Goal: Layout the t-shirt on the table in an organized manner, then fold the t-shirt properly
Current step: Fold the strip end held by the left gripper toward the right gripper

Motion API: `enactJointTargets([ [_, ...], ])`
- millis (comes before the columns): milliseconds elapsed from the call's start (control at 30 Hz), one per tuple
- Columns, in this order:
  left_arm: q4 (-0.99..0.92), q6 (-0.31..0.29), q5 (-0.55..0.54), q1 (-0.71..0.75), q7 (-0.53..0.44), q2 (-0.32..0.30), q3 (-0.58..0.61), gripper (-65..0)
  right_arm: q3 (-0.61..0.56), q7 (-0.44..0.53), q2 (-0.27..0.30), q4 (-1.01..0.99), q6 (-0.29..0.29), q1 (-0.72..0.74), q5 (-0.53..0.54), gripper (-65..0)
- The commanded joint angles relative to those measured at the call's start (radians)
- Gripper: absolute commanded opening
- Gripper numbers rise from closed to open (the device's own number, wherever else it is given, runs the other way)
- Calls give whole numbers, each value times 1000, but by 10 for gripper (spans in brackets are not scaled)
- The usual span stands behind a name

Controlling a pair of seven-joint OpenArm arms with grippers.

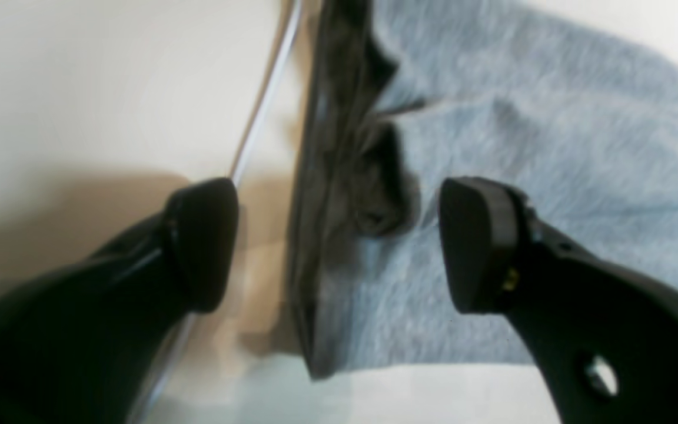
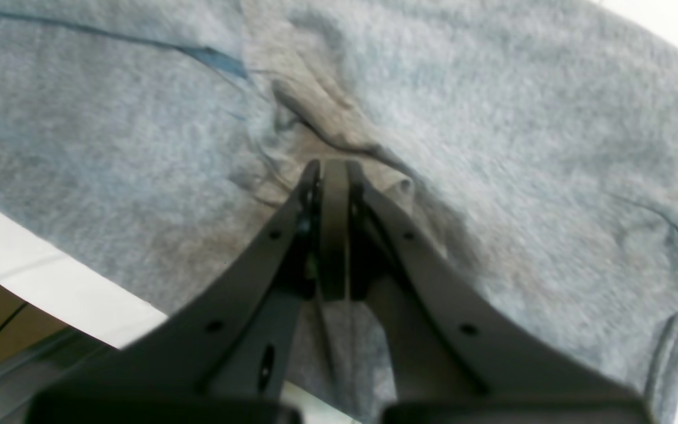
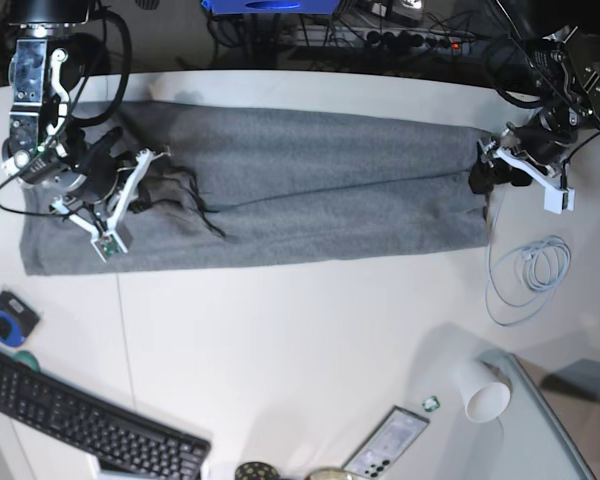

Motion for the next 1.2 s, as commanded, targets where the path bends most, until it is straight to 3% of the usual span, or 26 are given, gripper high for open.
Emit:
enactJointTargets([
  [0, 11, -9, -16, -8, -17, -18, -2, -132, 3, 18, 3, 17, 5, 10, 8, -642],
  [233, 4, -9, -16, -24, -17, -12, 1, -132, 3, 18, 3, 17, 8, 10, 8, -642],
  [433, -109, -9, -14, -67, -22, -20, 1, -132, 3, 18, 3, 17, 10, 10, 8, -642],
  [567, -152, -9, -14, -65, -123, -20, 39, -132, 3, 18, 3, 17, 10, 8, 8, -642],
  [767, -253, -9, -14, -71, -161, -34, 127, -140, 3, 18, 3, 17, 10, 8, 8, -642],
  [833, -293, -9, -14, -76, -195, -34, 130, -199, 3, 18, 3, 17, 10, 8, 8, -642],
  [900, -347, -9, -14, -96, -230, -35, 131, -319, 3, 18, 3, 19, 10, 7, 8, -642],
  [1033, -427, -9, -14, -130, -253, -52, 147, -640, 5, 18, 3, 27, 10, 7, 8, -642],
  [1167, -344, -9, -14, -120, -253, -52, 157, -650, 5, 18, 3, 25, 10, 7, 8, -642],
])
